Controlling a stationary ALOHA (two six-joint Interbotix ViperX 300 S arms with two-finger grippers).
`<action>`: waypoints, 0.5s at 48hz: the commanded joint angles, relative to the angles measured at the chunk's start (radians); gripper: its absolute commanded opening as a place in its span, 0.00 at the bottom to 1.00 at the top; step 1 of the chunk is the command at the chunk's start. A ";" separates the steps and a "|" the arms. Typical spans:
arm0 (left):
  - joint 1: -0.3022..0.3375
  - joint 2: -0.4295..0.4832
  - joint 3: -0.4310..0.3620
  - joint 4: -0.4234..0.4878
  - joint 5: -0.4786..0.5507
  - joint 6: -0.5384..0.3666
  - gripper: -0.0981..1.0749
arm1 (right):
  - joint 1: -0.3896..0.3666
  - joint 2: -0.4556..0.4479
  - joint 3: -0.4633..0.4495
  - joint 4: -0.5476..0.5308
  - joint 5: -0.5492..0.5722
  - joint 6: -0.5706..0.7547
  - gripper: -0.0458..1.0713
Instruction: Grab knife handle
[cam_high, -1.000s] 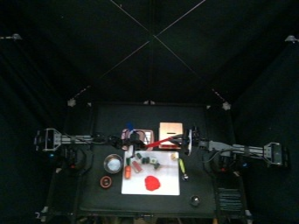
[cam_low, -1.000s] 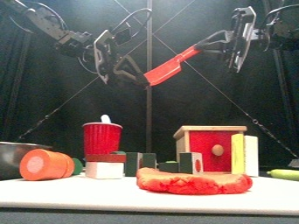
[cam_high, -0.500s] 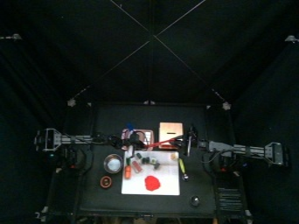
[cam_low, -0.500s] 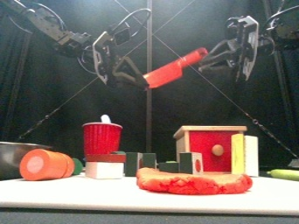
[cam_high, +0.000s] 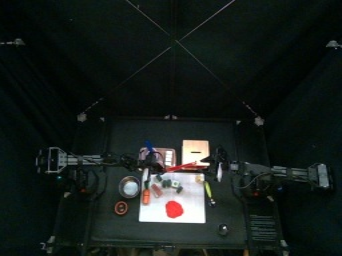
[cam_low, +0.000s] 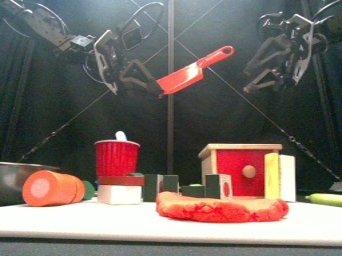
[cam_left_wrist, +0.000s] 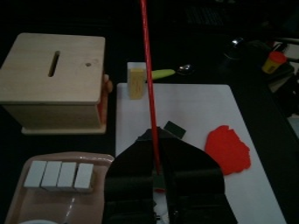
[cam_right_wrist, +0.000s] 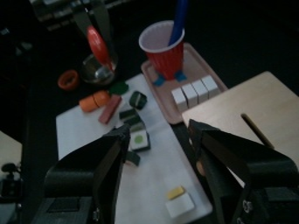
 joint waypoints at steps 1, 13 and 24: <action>-0.002 -0.015 -0.009 -0.003 -0.021 -0.003 0.37 | 0.032 0.017 -0.127 -0.009 0.064 -0.003 0.84; -0.003 -0.005 0.005 -0.023 -0.025 -0.006 0.37 | 0.074 0.017 -0.213 -0.015 0.121 -0.002 0.84; -0.018 0.032 0.015 -0.058 -0.029 -0.006 0.37 | 0.074 0.043 -0.302 -0.029 0.259 -0.009 0.84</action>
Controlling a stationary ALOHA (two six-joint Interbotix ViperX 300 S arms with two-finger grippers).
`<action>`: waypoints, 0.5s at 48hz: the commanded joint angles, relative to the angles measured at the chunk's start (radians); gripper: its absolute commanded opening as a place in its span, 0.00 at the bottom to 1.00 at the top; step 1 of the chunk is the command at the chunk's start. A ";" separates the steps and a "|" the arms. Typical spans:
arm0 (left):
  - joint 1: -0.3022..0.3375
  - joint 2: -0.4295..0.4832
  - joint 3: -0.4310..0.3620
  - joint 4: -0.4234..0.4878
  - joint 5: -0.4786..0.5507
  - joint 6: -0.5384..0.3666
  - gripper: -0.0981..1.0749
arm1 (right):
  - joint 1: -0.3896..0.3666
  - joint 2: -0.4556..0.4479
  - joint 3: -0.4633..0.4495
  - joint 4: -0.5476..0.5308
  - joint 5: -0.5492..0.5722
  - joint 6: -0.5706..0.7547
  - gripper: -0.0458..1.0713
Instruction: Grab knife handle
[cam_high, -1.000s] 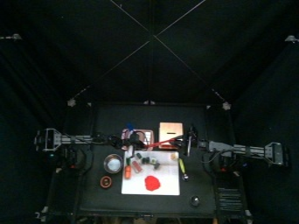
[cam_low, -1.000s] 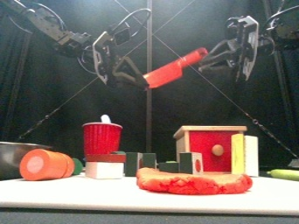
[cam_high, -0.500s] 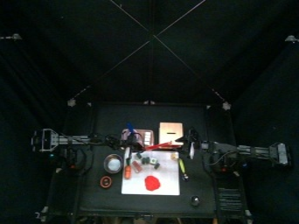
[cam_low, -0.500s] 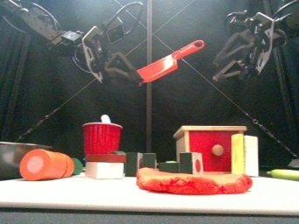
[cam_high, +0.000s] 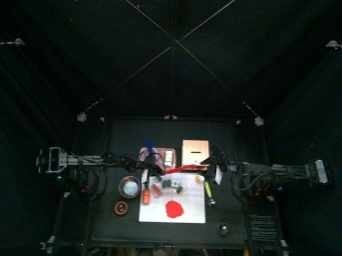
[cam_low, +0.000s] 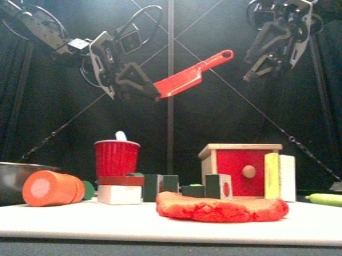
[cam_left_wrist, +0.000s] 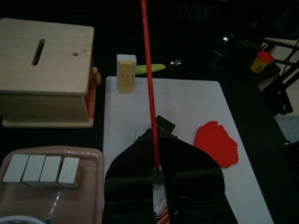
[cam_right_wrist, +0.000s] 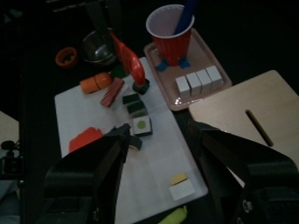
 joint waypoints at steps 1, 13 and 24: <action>-0.009 0.012 -0.009 -0.017 -0.006 0.002 0.37 | -0.002 0.003 -0.140 -0.006 0.021 0.000 0.84; -0.032 0.048 -0.011 -0.032 -0.020 0.002 0.37 | 0.000 0.037 -0.160 0.037 0.038 0.000 0.84; -0.052 0.069 -0.023 -0.054 -0.020 0.000 0.37 | 0.005 0.061 -0.143 0.054 0.035 0.000 0.84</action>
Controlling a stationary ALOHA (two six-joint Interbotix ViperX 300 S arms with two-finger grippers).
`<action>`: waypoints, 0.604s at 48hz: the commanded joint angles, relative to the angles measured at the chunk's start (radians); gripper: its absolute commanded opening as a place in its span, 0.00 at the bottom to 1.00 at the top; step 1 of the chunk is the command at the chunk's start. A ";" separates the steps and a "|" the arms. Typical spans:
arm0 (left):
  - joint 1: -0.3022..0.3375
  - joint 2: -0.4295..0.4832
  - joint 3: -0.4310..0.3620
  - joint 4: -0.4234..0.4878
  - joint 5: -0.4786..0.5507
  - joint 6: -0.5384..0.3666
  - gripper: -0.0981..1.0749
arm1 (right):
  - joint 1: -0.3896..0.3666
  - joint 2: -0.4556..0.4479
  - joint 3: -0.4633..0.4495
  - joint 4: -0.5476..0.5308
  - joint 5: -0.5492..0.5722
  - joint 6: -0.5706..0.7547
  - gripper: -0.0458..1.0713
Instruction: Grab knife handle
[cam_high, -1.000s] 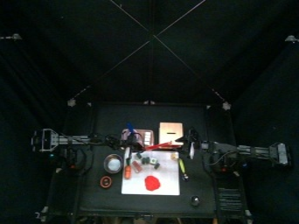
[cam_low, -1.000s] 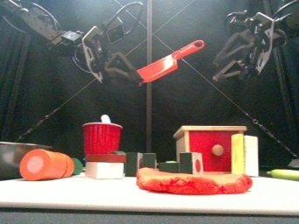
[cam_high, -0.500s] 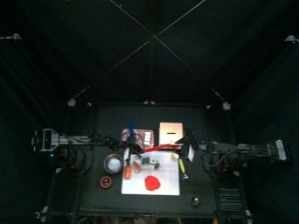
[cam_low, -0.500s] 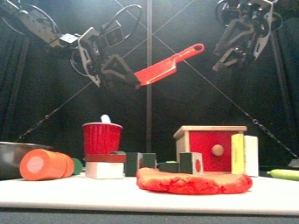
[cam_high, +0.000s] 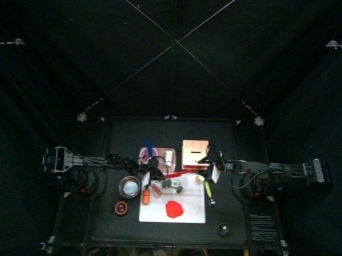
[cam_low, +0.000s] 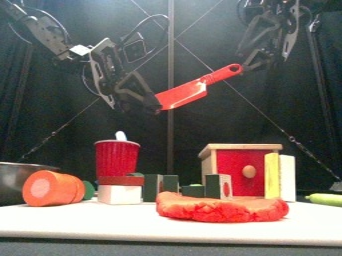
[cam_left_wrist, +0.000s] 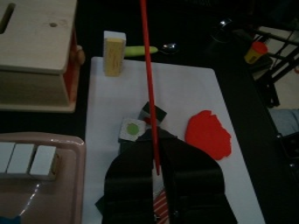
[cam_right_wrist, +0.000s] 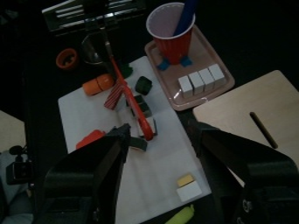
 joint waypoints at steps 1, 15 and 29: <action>-0.009 0.011 -0.026 -0.015 -0.003 0.002 0.37 | 0.002 0.000 -0.066 0.002 -0.008 0.000 0.84; -0.021 0.069 -0.069 -0.023 -0.005 0.003 0.37 | 0.031 0.078 -0.037 0.060 -0.040 0.000 0.83; -0.055 0.071 -0.078 -0.023 -0.005 0.003 0.37 | 0.066 0.120 -0.018 0.087 -0.051 0.000 0.83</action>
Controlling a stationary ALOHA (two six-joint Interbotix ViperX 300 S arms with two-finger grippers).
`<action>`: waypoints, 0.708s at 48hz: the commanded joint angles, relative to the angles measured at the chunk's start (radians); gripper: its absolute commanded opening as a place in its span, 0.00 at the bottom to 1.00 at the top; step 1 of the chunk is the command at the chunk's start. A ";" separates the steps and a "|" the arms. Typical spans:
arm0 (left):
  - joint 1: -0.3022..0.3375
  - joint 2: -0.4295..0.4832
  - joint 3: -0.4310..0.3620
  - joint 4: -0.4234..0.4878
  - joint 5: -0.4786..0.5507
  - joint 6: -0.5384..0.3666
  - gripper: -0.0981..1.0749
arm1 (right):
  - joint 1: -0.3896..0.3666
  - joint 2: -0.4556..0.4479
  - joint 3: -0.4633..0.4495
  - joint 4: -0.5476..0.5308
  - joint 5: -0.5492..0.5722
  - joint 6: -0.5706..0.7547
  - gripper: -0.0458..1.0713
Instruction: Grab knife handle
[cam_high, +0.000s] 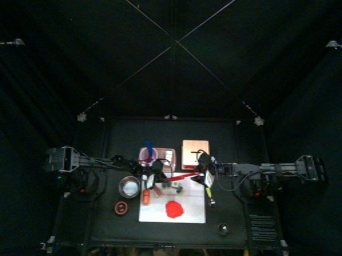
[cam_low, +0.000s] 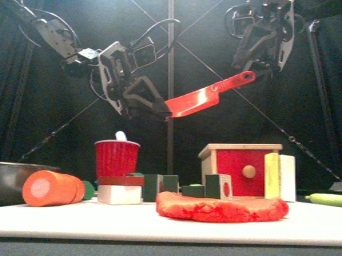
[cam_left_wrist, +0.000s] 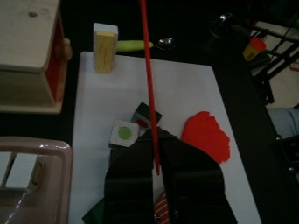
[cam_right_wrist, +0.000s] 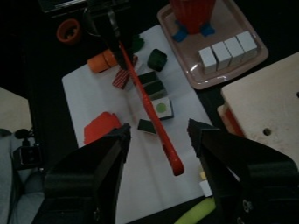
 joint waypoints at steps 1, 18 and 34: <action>-0.017 -0.005 -0.026 -0.003 -0.005 0.002 0.37 | 0.009 -0.006 -0.021 0.006 -0.017 0.000 0.83; -0.029 0.006 -0.026 -0.005 -0.002 0.002 0.37 | 0.031 0.029 -0.005 0.034 -0.029 0.000 0.81; -0.029 0.006 -0.025 -0.005 0.000 0.000 0.37 | 0.043 0.057 -0.009 0.037 -0.041 0.000 0.81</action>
